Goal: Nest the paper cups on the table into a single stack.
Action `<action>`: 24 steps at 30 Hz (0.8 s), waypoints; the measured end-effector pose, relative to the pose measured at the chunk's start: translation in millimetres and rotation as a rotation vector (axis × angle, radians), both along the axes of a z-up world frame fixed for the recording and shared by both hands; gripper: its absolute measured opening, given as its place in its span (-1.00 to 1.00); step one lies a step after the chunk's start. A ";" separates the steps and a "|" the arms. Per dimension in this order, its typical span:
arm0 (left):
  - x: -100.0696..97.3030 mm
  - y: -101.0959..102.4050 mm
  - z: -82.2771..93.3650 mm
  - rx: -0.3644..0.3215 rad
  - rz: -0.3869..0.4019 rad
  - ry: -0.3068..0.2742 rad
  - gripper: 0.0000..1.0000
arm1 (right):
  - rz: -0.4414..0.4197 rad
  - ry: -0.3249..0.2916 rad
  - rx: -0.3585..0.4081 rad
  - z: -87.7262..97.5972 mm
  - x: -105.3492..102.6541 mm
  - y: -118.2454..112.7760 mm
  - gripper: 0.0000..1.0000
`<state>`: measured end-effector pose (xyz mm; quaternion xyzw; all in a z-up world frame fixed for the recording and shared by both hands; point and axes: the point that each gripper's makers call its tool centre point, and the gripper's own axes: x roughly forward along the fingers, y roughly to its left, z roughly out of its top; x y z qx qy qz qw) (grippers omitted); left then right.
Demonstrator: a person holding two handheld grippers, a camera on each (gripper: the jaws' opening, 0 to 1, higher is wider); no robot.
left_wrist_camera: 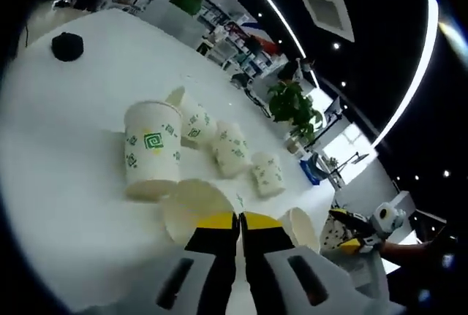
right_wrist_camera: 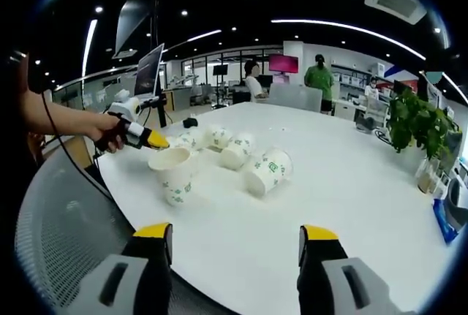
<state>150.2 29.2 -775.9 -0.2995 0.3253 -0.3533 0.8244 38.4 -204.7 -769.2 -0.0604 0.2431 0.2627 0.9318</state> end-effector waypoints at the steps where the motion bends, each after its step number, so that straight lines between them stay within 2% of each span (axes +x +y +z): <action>1: -0.2 -0.3 0.3 -0.004 0.000 0.003 -1.00 | 0.002 0.004 -0.003 -0.3 -0.5 0.5 0.39; 13: -2.5 -11.0 24.9 -0.024 -0.034 -0.049 -1.00 | -0.002 -0.027 0.002 5.6 1.2 1.8 0.50; 19: -5.4 -16.8 46.8 0.001 -0.073 -0.108 -1.00 | -0.004 -0.036 0.015 7.7 1.6 2.5 0.53; 24: -10.9 -22.6 63.1 0.054 -0.125 -0.172 -1.00 | -0.001 -0.035 0.016 7.3 1.6 3.0 0.54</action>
